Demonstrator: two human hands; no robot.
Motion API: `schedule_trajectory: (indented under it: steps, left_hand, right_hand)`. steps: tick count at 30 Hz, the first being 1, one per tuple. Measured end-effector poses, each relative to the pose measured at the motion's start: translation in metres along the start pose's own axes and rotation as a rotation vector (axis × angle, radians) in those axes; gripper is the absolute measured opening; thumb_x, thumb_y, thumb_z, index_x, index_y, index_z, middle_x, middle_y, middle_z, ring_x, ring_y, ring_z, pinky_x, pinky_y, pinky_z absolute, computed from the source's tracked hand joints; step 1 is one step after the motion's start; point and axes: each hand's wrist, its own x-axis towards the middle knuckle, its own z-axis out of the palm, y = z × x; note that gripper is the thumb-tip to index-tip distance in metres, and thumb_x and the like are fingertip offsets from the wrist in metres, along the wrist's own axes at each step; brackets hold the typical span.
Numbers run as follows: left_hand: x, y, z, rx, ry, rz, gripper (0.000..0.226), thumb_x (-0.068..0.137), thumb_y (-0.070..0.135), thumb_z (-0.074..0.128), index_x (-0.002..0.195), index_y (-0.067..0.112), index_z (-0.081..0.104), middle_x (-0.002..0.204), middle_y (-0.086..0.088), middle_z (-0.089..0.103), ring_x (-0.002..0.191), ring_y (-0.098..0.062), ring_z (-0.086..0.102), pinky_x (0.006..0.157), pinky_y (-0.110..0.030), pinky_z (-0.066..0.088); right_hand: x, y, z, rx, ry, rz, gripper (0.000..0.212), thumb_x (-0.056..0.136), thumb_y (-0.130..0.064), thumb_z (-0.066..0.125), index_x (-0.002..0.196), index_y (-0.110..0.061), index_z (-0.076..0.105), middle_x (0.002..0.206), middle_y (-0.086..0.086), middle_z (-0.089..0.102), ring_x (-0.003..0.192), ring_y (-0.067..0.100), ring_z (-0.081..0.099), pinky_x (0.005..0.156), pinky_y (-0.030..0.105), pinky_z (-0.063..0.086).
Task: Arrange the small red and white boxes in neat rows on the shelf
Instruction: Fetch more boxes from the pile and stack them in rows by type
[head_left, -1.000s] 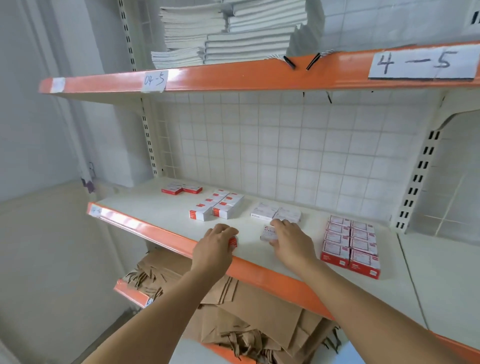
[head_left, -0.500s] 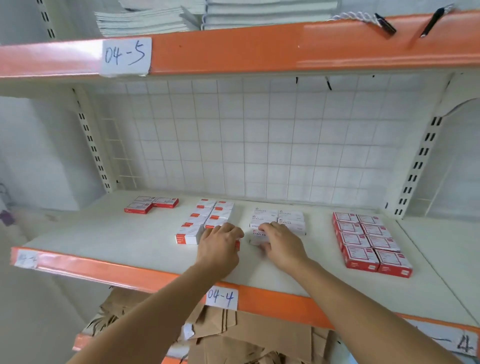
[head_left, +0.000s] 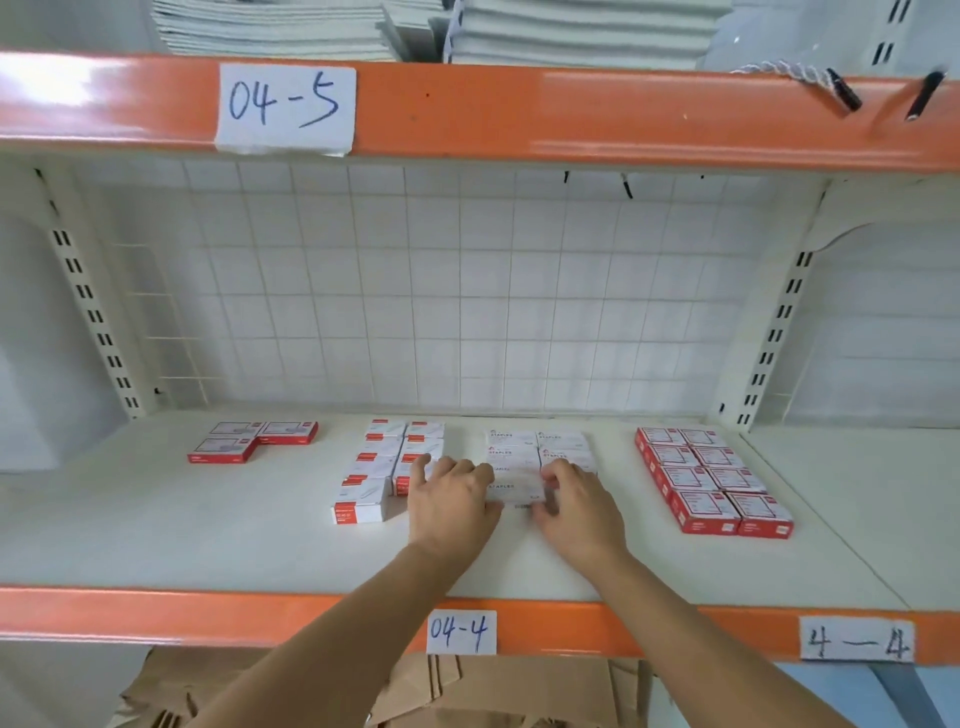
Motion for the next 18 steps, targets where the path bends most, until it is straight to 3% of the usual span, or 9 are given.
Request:
schedule_trajectory:
  steps: [4,12,18]
  left_hand:
    - [0.003,0.000,0.001,0.023,-0.034,-0.009,0.027,0.091,0.036,0.046,0.112,0.026,0.059,0.104,0.007,0.064,0.110,-0.017,0.052,0.108,-0.040,0.021]
    - [0.019,0.002,0.003,0.053,-0.048,0.007,0.025,0.092,0.028,0.047,0.114,0.024,0.059,0.103,0.005,0.065,0.107,-0.018,0.052,0.097,-0.031,0.030]
    - [0.022,-0.001,-0.001,-0.005,-0.037,0.011,0.037,0.093,0.049,0.043,0.118,0.025,0.056,0.108,0.006,0.064,0.109,-0.017,0.051,0.096,-0.032,0.032]
  right_hand:
    - [0.003,-0.003,0.001,-0.020,0.028,-0.007,0.015,0.088,-0.025,0.056,0.101,-0.020,0.050,0.095,-0.007,0.063,0.097,0.018,0.056,0.070,0.028,0.036]
    - [0.014,-0.005,0.000,-0.083,0.040,0.003,0.016,0.091,-0.025,0.054,0.106,-0.021,0.052,0.101,-0.008,0.064,0.103,0.017,0.055,0.076,0.028,0.031]
    - [0.012,-0.007,-0.002,-0.133,0.059,-0.030,0.023,0.090,-0.032,0.053,0.111,-0.022,0.051,0.109,-0.008,0.061,0.108,0.017,0.052,0.085,0.030,0.033]
